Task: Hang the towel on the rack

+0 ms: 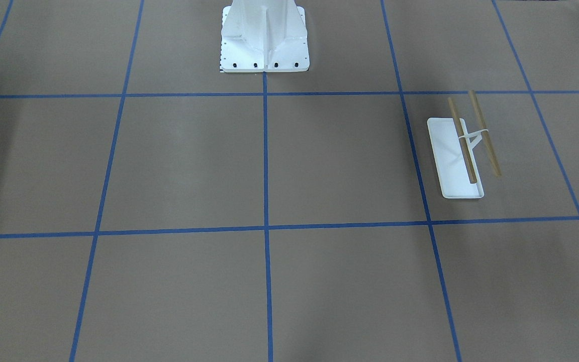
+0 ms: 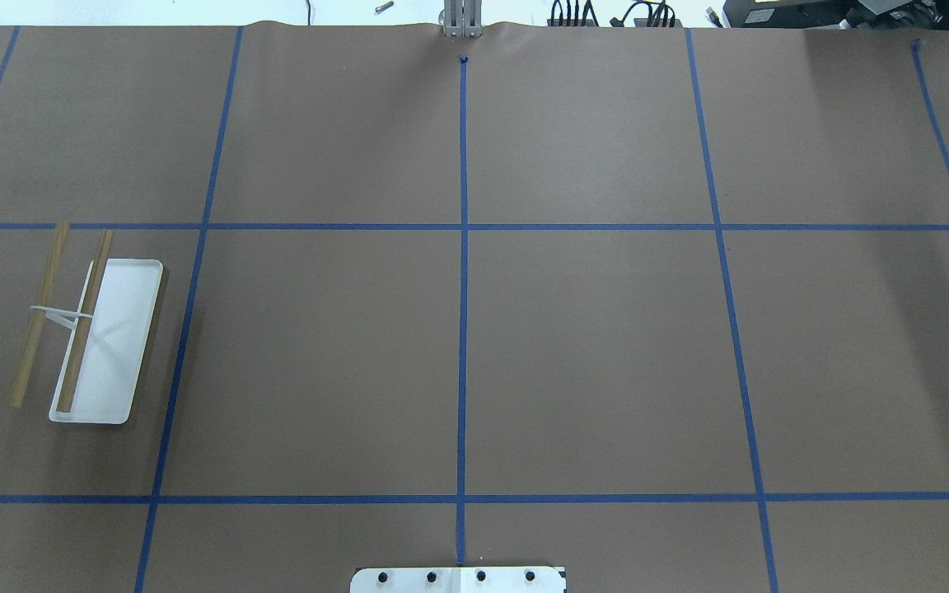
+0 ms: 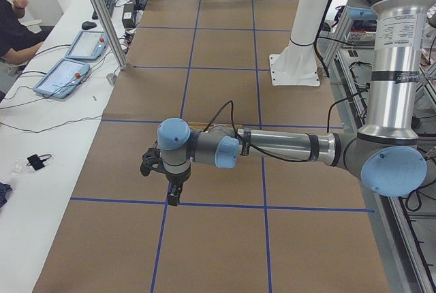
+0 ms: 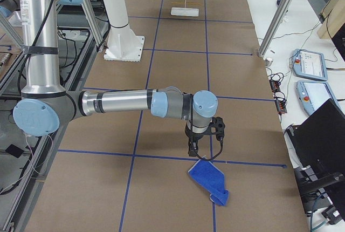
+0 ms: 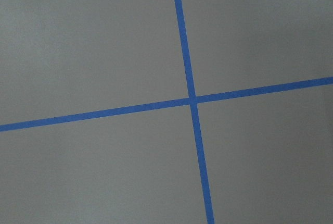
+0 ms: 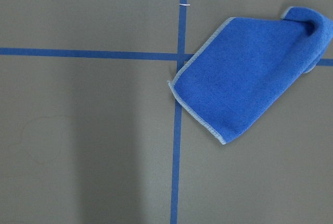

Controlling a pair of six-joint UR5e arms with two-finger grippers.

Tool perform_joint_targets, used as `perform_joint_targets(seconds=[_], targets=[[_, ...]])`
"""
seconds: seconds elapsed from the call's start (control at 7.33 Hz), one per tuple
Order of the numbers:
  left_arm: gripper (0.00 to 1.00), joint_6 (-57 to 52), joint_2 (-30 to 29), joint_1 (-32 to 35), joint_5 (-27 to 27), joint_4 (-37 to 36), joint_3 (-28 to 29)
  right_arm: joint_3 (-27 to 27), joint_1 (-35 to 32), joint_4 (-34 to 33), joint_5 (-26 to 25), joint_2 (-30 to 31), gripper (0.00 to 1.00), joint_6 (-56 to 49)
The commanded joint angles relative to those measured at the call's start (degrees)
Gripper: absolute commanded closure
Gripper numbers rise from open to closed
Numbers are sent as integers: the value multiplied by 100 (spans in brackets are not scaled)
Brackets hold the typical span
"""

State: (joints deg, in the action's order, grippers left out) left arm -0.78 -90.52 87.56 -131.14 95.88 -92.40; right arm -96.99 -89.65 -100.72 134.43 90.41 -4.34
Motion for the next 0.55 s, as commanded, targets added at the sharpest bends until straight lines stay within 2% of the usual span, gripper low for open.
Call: perform_joint_targets(seconds=[0.0,0.41], targets=[[2,43,-54,-11,18,-16,11,-48,0,-44,30,-84,0,12],[2,34,-10,-11,-25,10,-6,-31,-9,-18,73,-94,0,-5]])
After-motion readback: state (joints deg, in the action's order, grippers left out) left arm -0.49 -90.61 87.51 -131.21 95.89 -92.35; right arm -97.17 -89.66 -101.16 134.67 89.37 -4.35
